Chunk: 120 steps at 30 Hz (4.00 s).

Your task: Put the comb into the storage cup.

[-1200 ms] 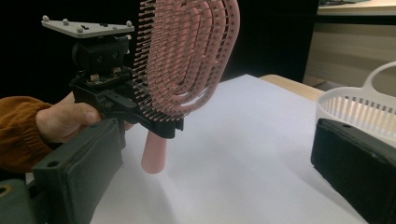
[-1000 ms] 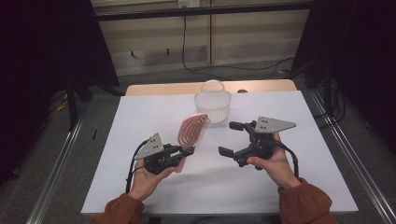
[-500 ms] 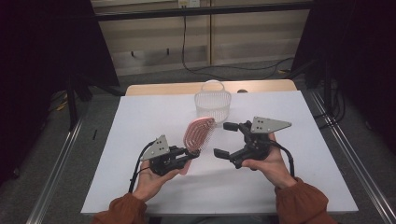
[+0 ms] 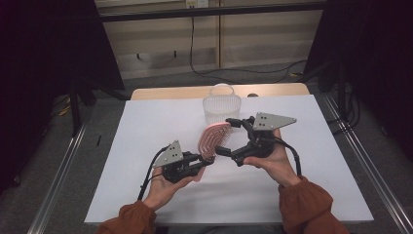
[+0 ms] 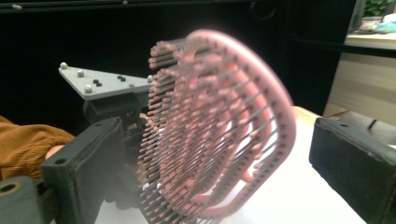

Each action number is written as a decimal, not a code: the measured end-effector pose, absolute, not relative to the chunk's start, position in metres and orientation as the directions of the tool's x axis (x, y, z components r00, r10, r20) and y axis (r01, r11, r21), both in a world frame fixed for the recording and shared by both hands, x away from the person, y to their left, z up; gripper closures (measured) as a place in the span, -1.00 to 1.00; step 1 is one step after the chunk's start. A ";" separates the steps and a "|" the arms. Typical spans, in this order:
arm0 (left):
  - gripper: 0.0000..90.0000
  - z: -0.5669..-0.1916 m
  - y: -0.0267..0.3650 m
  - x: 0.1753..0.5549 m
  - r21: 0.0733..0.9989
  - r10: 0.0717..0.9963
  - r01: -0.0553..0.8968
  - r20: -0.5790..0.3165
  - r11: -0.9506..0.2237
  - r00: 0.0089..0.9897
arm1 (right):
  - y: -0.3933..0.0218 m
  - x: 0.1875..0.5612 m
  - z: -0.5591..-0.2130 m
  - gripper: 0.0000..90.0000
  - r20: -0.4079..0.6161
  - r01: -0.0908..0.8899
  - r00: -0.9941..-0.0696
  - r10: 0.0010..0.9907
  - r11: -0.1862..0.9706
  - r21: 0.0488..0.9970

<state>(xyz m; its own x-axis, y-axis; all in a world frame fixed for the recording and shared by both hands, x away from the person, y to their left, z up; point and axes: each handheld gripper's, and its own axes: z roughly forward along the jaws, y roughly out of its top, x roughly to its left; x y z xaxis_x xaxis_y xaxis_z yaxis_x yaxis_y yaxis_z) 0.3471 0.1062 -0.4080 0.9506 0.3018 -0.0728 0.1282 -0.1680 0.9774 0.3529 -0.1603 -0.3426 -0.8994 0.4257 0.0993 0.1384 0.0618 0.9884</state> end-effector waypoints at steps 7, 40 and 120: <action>0.78 -0.410 0.104 0.348 0.977 0.287 0.129 -0.076 -0.172 0.955 | -0.156 0.354 -0.347 -0.83 0.101 0.135 -0.917 0.386 0.061 0.989; 0.78 -0.415 0.098 0.345 0.973 0.170 0.137 -0.106 -0.185 0.980 | -0.158 0.357 -0.353 -0.08 0.136 0.145 -0.957 0.257 0.014 0.989; -0.92 -0.406 0.137 0.338 0.972 0.527 0.158 -0.044 -0.174 0.849 | -0.186 0.358 -0.335 0.40 0.166 0.173 -0.877 0.451 -0.026 0.985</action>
